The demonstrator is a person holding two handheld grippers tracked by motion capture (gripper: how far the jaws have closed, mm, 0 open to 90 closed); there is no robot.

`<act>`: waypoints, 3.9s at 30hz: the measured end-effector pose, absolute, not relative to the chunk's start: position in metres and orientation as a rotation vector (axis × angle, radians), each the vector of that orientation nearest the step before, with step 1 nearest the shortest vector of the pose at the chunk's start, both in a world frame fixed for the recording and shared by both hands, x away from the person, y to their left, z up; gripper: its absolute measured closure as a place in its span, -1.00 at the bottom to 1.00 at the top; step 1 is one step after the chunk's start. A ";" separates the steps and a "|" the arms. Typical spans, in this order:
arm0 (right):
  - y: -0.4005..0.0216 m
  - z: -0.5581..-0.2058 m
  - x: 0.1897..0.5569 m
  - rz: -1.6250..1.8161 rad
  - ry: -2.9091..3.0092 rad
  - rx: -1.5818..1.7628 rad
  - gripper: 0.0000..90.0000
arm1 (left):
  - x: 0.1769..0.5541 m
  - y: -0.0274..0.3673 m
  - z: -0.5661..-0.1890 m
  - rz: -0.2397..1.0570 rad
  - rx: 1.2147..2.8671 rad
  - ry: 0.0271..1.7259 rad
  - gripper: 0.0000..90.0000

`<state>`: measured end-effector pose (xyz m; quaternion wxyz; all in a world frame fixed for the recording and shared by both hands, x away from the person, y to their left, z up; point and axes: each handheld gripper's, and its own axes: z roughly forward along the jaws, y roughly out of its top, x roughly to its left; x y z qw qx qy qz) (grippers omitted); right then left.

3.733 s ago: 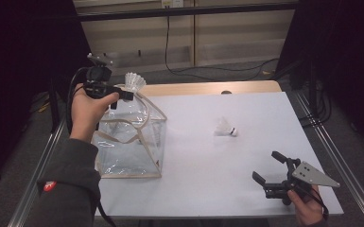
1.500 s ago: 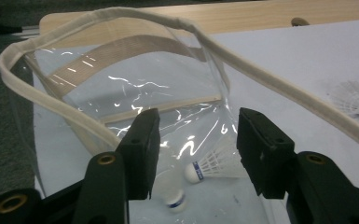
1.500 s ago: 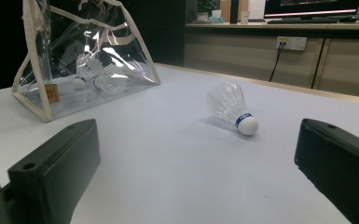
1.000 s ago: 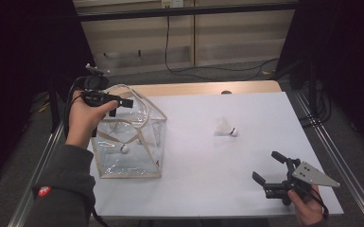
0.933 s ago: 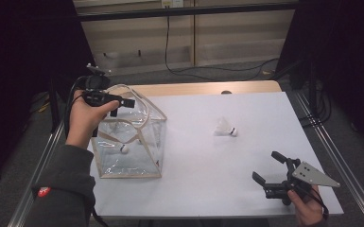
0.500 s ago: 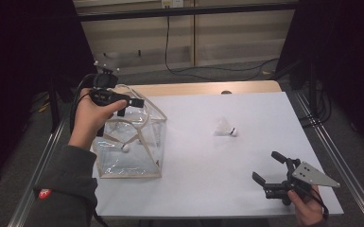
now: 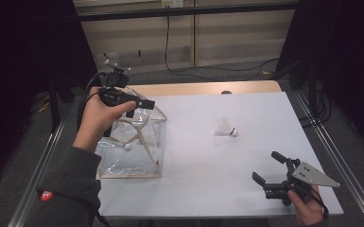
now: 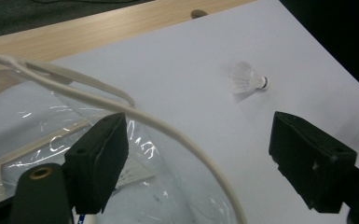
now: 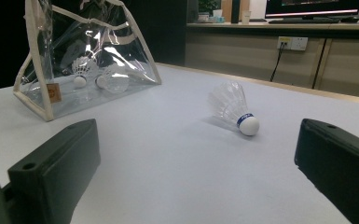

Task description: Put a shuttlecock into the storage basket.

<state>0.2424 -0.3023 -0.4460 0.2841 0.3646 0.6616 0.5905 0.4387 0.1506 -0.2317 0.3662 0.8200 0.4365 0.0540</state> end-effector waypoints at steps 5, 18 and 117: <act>-0.302 -0.446 0.242 1.581 1.772 0.975 -1.00 | 0.435 0.143 -0.229 0.130 2.111 1.092 -0.58; -0.303 -0.446 0.242 1.582 1.768 0.975 -1.00 | 0.428 0.120 -0.227 0.107 2.144 1.011 -0.59; -0.300 -0.445 0.243 1.583 1.780 0.963 -1.00 | 0.416 0.031 -0.315 -0.021 2.182 0.896 -0.82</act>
